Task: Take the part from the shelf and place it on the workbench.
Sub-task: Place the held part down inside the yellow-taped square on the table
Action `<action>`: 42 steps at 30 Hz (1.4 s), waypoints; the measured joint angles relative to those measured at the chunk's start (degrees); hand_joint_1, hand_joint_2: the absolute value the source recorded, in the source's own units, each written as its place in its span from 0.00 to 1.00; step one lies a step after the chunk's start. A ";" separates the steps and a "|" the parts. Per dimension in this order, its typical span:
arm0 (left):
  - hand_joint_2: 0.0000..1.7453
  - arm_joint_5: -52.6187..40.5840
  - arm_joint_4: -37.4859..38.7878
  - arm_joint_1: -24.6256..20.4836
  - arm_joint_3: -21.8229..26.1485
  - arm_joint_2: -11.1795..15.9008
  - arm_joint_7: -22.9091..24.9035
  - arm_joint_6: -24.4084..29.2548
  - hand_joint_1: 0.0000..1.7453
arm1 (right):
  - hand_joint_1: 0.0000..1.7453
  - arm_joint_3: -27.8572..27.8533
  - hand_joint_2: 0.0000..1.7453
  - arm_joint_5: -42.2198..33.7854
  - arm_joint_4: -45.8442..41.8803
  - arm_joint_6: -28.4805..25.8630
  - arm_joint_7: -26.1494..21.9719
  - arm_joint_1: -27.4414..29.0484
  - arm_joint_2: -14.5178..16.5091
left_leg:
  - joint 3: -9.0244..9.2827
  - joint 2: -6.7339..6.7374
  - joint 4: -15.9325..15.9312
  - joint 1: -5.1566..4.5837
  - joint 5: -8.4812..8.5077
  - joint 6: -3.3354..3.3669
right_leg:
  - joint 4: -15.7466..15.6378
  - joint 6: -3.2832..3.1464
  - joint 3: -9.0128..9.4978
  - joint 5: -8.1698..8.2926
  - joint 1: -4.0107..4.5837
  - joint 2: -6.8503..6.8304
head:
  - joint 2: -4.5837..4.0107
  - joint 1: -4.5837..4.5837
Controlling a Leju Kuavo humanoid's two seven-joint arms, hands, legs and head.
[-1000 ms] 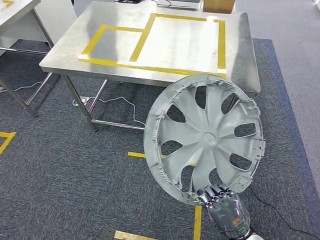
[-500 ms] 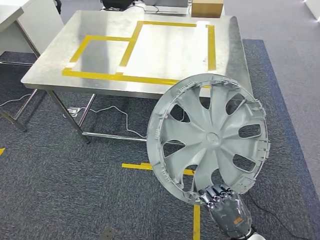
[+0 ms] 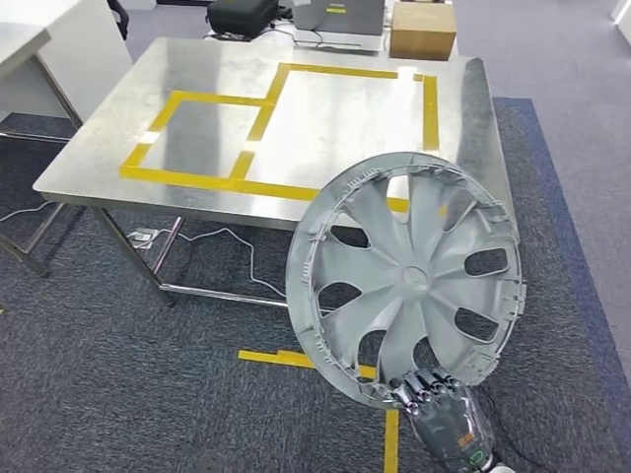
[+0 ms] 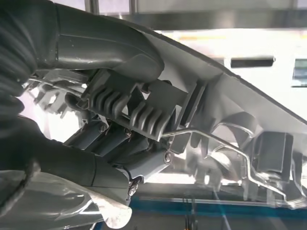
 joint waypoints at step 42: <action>1.00 -0.70 0.00 -0.44 0.12 -0.27 -0.35 -0.35 0.00 | 1.00 0.29 1.00 -4.10 6.99 0.00 -3.32 -5.25 1.33 | -18.62 -0.32 14.27 0.49 -1.17 -1.04 | -2.21 -3.14 14.54 -10.09 1.27 1.75 | 0.01 -0.40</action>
